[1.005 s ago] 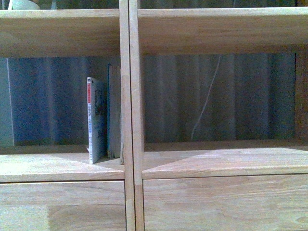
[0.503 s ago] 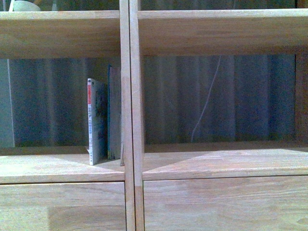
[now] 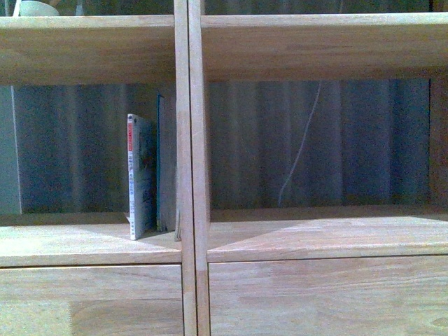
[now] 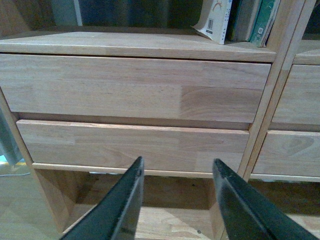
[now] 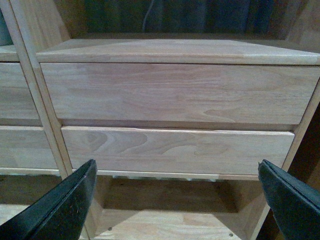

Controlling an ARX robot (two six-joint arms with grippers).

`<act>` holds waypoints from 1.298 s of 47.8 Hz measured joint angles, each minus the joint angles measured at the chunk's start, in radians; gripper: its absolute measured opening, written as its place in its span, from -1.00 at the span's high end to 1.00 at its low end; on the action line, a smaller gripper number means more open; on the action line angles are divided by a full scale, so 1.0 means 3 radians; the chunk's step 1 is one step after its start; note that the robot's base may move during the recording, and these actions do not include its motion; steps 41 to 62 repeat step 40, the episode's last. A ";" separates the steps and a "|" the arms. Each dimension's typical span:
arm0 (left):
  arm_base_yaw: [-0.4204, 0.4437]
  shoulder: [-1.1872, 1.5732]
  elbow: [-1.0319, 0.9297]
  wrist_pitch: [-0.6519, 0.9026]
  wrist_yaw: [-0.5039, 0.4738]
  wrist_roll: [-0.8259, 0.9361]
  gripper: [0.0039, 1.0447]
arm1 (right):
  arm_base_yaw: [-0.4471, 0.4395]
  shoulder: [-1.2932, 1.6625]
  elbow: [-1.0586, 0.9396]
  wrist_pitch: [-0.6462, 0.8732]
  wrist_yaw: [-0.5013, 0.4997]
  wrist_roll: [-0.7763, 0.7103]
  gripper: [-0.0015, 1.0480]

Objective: Organize books on shelf

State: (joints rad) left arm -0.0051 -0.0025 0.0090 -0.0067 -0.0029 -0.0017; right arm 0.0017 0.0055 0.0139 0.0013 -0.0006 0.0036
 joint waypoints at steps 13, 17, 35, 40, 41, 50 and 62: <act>0.0000 0.0000 0.0000 0.0000 0.0001 0.0003 -0.88 | 0.0000 0.0000 0.0000 0.0000 0.0000 0.0000 -0.86; 0.0000 0.0000 0.0000 0.0000 0.0001 0.0003 -0.86 | 0.0000 0.0000 0.0000 0.0000 0.0000 0.0000 -0.86; 0.0000 0.0000 0.0000 0.0000 0.0001 0.0003 -0.86 | 0.0000 0.0000 0.0000 0.0000 0.0000 0.0000 -0.86; 0.0000 0.0000 0.0000 0.0000 0.0001 0.0001 -0.86 | 0.0000 0.0000 0.0000 0.0000 0.0000 0.0000 -0.86; 0.0000 0.0000 0.0000 0.0000 0.0001 0.0001 -0.86 | 0.0000 0.0000 0.0000 0.0000 0.0000 0.0000 -0.86; 0.0000 0.0000 0.0000 0.0000 0.0001 0.0001 -0.86 | 0.0000 0.0000 0.0000 0.0000 0.0000 0.0000 -0.86; 0.0000 0.0000 0.0000 0.0000 0.0001 0.0001 -0.86 | 0.0000 0.0000 0.0000 0.0000 0.0000 0.0000 -0.86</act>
